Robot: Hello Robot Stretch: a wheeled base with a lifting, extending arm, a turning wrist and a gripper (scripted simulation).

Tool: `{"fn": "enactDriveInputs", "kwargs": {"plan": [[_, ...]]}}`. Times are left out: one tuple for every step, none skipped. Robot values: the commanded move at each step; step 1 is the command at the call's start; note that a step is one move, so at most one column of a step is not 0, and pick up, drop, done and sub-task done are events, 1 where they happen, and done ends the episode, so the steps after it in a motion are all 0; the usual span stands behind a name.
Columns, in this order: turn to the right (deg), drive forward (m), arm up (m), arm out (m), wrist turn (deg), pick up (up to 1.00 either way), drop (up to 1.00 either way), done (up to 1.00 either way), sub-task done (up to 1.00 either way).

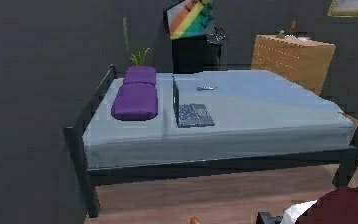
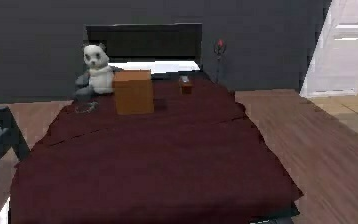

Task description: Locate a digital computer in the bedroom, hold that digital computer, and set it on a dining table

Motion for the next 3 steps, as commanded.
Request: {"fn": "enactDriveInputs", "kwargs": {"plan": [[0.0,0.35,0.0,0.0,0.0,0.0,0.0,0.0,0.0],[-45.0,0.0,0.0,0.0,0.0,0.0,0.0,0.0,0.0],[-36.0,0.0,0.0,0.0,0.0,0.0,0.0,0.0,0.0]]}}
